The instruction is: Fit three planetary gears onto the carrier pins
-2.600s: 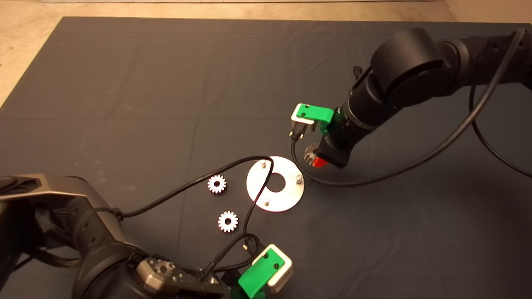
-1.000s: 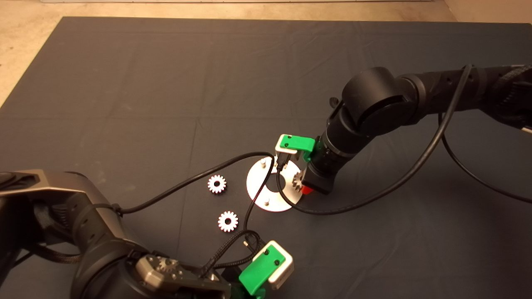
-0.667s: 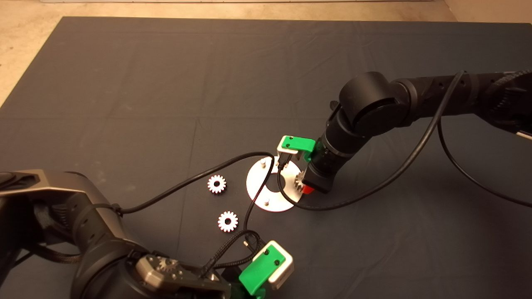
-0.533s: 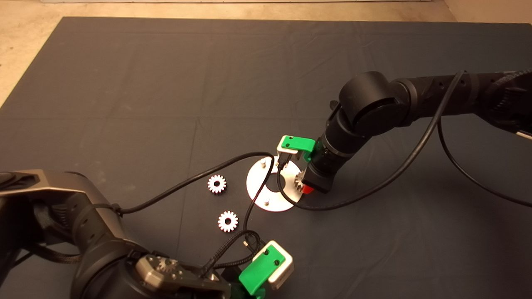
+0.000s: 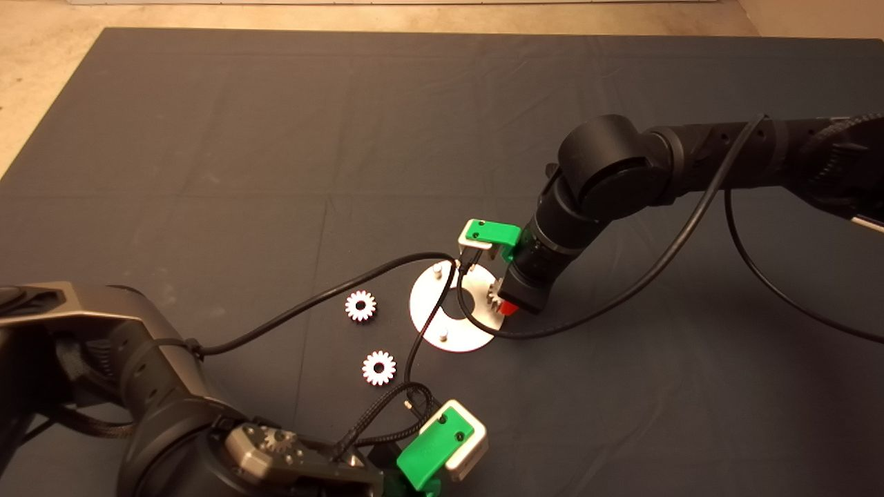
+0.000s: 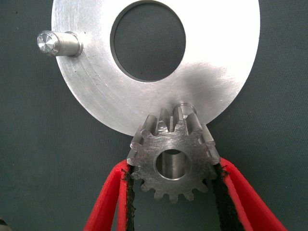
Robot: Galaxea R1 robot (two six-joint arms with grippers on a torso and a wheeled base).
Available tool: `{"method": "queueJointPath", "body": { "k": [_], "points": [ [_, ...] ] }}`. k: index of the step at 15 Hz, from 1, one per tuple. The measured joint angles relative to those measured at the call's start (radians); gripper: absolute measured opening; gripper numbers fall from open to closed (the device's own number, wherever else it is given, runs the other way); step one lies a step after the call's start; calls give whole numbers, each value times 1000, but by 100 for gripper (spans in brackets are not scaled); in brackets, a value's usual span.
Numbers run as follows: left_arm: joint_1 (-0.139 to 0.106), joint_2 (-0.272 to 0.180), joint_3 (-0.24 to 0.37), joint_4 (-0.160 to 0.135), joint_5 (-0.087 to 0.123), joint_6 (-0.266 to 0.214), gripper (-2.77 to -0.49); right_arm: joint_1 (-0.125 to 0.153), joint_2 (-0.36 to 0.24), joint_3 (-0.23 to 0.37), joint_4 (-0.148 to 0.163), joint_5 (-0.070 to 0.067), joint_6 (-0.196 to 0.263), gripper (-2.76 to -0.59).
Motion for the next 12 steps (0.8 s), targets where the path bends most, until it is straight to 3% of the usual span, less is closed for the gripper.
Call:
{"method": "queueJointPath", "body": {
  "k": [12],
  "points": [
    [0,0,0,0,0,0,-61,0,0,-7,-14,3,-1,-247]
  ]
}}
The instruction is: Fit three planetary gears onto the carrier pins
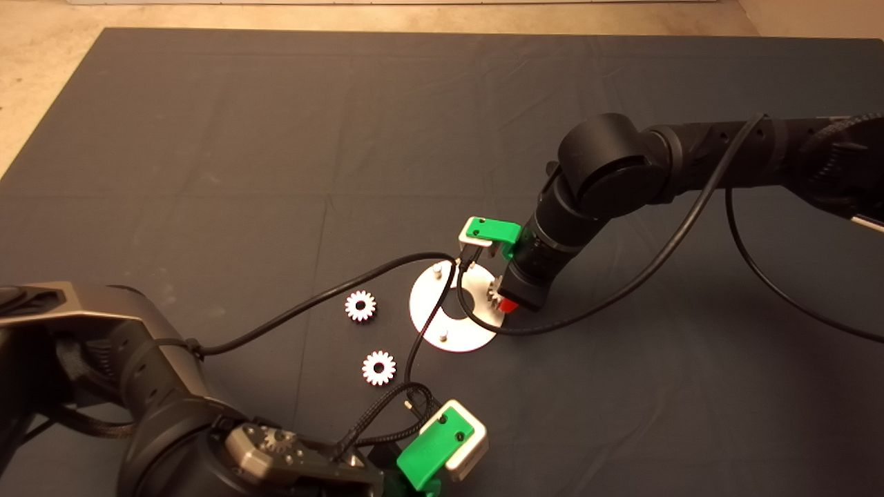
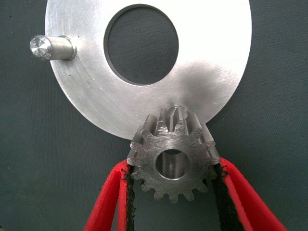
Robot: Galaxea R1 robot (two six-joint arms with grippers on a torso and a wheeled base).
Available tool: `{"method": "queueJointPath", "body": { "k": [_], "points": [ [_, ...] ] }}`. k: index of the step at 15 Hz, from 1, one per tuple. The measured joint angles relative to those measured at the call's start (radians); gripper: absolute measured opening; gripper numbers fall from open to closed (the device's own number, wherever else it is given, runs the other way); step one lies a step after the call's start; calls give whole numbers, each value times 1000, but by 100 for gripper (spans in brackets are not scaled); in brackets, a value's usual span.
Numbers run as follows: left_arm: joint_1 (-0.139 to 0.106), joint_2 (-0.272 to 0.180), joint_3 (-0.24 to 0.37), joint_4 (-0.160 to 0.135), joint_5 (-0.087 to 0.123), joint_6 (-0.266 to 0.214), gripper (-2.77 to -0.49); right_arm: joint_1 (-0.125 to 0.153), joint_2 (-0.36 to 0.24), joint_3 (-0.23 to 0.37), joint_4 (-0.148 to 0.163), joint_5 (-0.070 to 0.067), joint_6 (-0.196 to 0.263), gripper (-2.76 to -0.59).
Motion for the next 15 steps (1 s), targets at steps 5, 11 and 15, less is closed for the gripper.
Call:
{"method": "queueJointPath", "body": {
  "k": [5,11,15],
  "points": [
    [0,0,0,0,0,0,-61,0,0,-5,-7,2,-1,-247],
    [0,0,0,0,0,0,-61,0,0,-6,-7,5,-1,-247],
    [0,0,0,0,0,0,-61,0,0,-6,-7,5,-1,-247]
  ]
}}
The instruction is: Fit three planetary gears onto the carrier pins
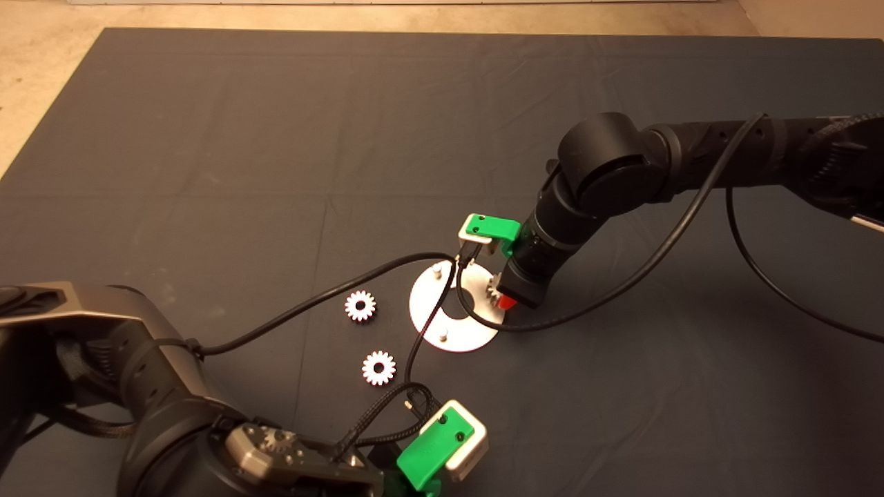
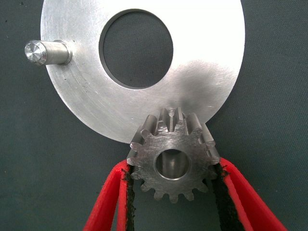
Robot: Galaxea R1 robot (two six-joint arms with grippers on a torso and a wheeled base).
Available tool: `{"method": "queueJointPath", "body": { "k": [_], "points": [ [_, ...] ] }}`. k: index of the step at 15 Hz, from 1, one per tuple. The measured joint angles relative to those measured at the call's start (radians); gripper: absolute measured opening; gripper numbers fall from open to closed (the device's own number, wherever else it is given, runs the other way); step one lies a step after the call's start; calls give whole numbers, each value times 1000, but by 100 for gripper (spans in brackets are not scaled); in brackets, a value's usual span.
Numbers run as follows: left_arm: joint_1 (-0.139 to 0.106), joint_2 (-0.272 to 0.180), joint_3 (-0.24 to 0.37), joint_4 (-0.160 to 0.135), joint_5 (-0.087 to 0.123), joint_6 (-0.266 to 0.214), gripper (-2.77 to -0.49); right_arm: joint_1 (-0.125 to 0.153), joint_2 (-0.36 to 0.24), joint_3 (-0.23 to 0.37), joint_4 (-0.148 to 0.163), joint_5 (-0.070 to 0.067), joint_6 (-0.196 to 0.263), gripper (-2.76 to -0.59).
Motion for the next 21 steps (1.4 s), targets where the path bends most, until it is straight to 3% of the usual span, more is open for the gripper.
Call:
{"method": "queueJointPath", "body": {
  "k": [14,21],
  "points": [
    [0,0,0,0,0,0,-61,-7,2,0,-1,0,0,-247],
    [0,0,0,0,0,0,-61,-12,3,-14,-3,8,0,-247]
  ]
}}
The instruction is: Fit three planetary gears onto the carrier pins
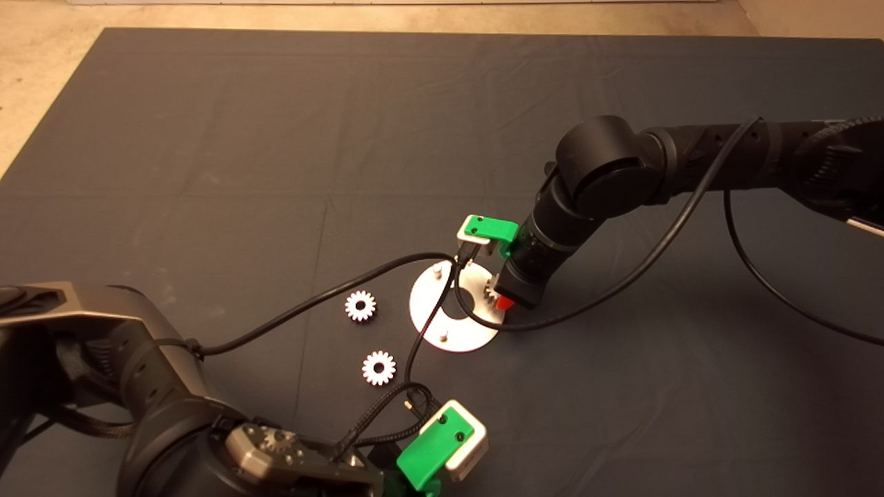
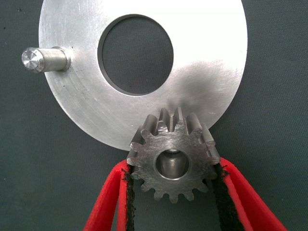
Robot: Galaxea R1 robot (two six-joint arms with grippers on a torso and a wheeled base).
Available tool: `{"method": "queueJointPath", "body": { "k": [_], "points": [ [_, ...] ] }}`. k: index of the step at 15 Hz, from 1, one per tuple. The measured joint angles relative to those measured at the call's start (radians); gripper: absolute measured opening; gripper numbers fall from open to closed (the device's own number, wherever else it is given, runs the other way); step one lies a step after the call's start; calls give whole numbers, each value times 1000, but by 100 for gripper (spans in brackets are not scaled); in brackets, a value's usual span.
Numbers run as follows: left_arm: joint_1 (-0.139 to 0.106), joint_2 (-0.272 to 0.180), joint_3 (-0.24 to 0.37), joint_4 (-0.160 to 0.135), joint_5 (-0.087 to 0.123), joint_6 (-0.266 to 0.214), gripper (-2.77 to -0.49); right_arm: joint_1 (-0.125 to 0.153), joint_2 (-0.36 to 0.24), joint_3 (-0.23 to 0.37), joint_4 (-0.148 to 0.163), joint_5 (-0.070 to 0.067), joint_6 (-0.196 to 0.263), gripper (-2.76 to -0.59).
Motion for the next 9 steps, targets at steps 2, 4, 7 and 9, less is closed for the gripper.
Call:
{"method": "queueJointPath", "body": {
  "k": [2,4,7,9],
  "points": [
    [0,0,0,0,0,0,-61,-7,0,-1,-8,1,0,-247],
    [0,0,0,0,0,0,-61,-21,0,-2,-26,1,0,-247],
    [0,0,0,0,0,0,-61,-24,0,-2,-29,0,0,-247],
    [0,0,0,0,0,0,-61,-24,0,-4,-29,0,0,-246]
  ]
}}
